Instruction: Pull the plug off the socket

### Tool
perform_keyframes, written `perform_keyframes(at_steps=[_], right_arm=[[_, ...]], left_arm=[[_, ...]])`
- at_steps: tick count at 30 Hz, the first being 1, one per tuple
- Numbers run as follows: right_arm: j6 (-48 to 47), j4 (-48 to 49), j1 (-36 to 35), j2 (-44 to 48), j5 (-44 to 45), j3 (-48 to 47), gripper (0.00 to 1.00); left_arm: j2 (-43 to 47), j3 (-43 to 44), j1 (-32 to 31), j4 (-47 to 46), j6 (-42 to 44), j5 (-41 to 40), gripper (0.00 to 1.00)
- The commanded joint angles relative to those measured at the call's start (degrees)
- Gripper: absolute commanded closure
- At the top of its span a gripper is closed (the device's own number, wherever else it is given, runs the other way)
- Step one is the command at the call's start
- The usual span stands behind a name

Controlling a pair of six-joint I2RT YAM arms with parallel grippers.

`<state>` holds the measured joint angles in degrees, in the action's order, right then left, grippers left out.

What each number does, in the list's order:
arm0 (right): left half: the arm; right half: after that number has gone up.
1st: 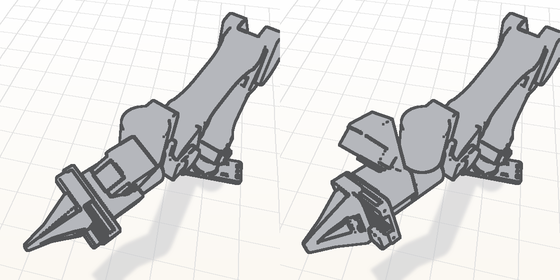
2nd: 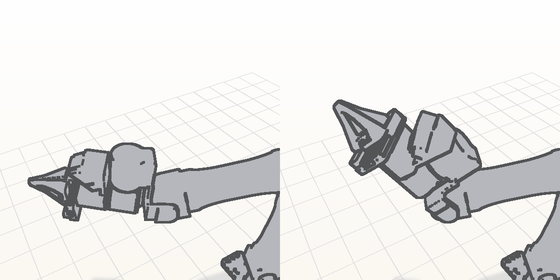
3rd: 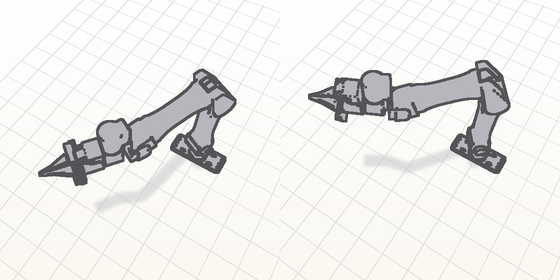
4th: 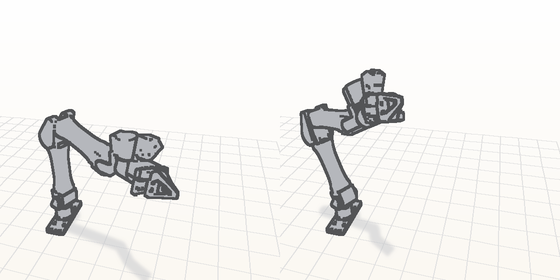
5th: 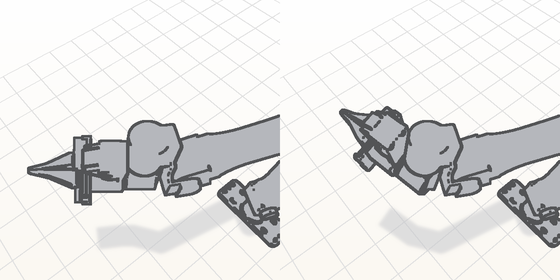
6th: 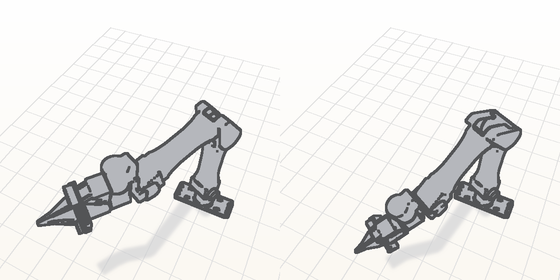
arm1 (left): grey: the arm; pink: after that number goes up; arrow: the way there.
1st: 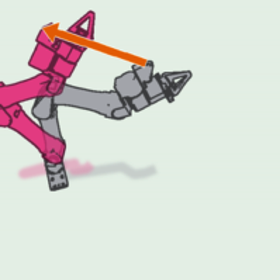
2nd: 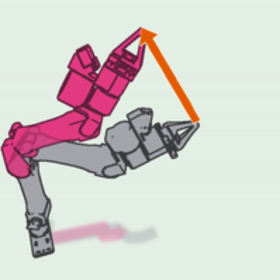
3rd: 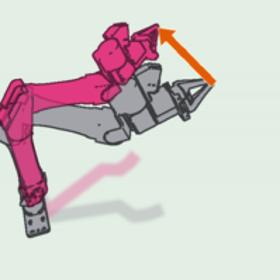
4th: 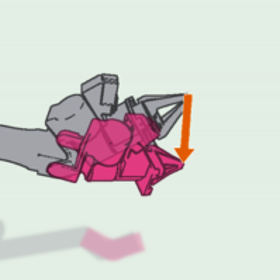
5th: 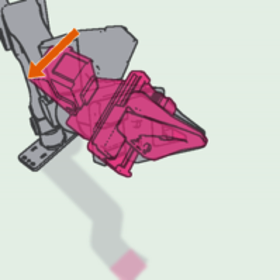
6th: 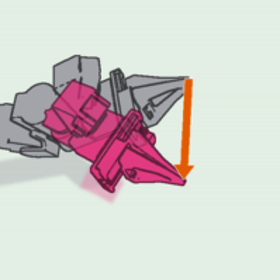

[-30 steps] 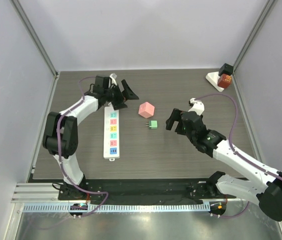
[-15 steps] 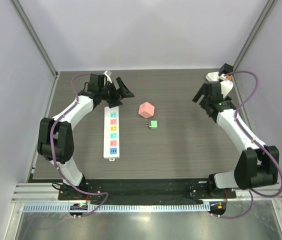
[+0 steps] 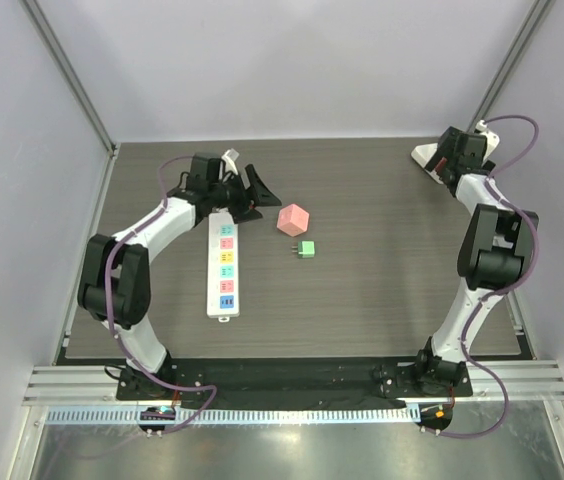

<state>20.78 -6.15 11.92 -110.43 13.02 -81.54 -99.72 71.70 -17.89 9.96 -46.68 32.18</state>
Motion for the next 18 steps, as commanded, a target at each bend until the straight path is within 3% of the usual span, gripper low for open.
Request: perform_keyframes(at_steps=[1,11,18], right_arm=[[-6.45,7.65,1.34,-5.28,-5.45,-6.07,0.00],[-11.55,2.12,2.75,-18.23,-6.52,-24.52,0.00],[-12.60,0.18,3.02,-22.54,-11.08,-28.50,0.07]], left_arm=[[1.20,-0.69,-1.36,-4.86,-1.66,4.46,0.22],[1.03,-0.69,-2.15,-5.47,-0.61,4.64,0.24],[0.85,-0.25,-2.06,-5.74,-0.52,5.26,0.28]])
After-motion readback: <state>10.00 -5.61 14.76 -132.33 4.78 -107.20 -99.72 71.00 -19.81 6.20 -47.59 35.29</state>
